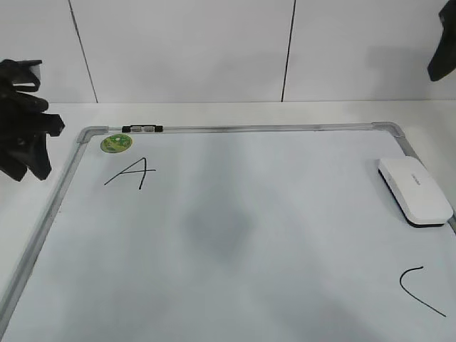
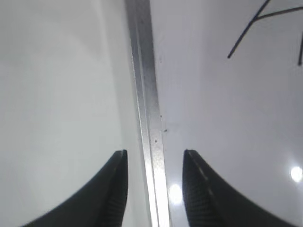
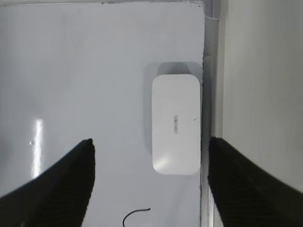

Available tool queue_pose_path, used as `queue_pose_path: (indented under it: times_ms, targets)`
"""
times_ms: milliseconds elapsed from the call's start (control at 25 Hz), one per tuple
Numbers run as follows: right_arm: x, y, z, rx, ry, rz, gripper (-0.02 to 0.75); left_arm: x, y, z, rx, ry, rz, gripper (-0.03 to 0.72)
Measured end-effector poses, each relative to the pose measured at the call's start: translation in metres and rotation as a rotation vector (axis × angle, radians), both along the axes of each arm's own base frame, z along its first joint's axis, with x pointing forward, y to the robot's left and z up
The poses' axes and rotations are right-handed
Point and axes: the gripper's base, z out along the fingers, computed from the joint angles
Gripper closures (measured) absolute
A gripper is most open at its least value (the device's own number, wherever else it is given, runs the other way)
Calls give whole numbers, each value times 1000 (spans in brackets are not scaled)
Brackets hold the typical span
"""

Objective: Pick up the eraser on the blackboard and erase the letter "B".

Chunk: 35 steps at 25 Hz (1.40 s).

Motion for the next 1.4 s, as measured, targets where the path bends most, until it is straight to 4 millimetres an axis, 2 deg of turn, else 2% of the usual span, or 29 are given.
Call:
queue_pose_path:
  times_ms: [240, 360, 600, 840, 920, 1040, 1200, 1320, 1400]
  targets:
    - [-63, 1, 19, 0, -41, -1, 166, -24, 3, 37, 9, 20, -20, 394]
    - [-94, 2, 22, 0, -54, -2, 166, -32, 6, 53, 27, -19, -27, 394]
    - [-172, 4, 32, -2, -161, -1, 166, -66, 11, 83, 29, -91, -29, 401]
    - [-255, 5, 29, -5, -323, 0, 166, -121, 17, 100, 23, -155, -28, 437]
    - [-287, 6, 24, -7, -402, 1, 166, -140, 19, 104, 21, -177, -27, 446]
    - [-325, 7, 13, 3, -501, -17, 166, -171, 22, 111, 15, -233, -26, 449]
    - [-367, 7, -2, 14, -641, -31, 166, -213, 27, 120, 6, -331, -25, 450]
    - [-386, 7, -11, 7, -714, -37, 166, -245, 31, 123, -2, -411, -23, 452]
    - [-391, 5, -16, -9, -732, -47, 166, -267, 34, 122, -4, -475, -22, 452]
